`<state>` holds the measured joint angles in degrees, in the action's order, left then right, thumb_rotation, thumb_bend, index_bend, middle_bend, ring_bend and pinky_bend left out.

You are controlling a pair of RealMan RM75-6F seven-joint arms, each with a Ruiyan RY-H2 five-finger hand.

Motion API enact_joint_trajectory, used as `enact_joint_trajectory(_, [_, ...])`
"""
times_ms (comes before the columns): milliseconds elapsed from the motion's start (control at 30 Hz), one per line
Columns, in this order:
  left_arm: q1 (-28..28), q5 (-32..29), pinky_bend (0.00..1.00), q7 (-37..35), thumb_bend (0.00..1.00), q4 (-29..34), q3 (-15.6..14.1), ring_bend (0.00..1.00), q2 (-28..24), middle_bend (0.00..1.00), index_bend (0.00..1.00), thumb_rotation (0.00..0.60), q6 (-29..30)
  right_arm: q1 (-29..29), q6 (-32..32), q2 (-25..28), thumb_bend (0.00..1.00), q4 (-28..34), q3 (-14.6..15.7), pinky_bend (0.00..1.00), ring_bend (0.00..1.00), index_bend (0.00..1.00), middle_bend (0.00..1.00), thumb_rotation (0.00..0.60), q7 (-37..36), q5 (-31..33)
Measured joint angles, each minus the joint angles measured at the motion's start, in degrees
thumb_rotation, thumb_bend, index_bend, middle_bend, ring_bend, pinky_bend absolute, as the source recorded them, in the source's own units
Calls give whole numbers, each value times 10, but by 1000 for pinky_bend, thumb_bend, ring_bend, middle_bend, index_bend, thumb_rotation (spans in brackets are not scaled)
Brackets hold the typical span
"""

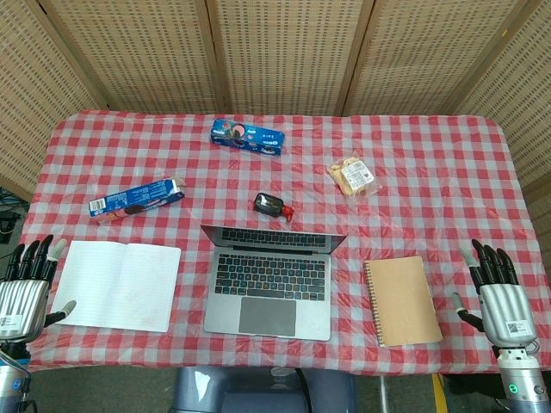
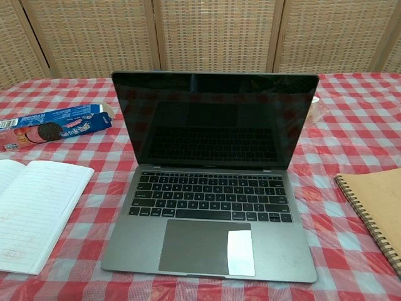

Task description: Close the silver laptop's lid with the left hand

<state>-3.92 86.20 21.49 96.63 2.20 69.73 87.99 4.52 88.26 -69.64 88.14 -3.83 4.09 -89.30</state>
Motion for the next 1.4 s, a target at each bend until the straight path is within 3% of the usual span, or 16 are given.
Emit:
enact_joint_trajectory(1167, [1, 5, 0, -6, 0, 3, -2, 0, -2, 0, 0, 600, 1, -2, 3, 5, 595, 4, 2, 0, 0, 0, 0, 600, -10, -4])
enact_joint_trajectory(1300, [-1, 9, 0, -9, 187, 2, -3, 0, -1, 0, 0, 600, 0, -1, 2, 4, 596, 3, 1, 0, 0, 0, 0, 600, -9, -3])
enact_joint_trajectory(1400, [-3, 17, 0, -23, 538, 4, -4, 0, -2, 0, 0, 600, -1, -1, 3, 4, 596, 4, 1, 0, 0, 0, 0, 600, -9, -4])
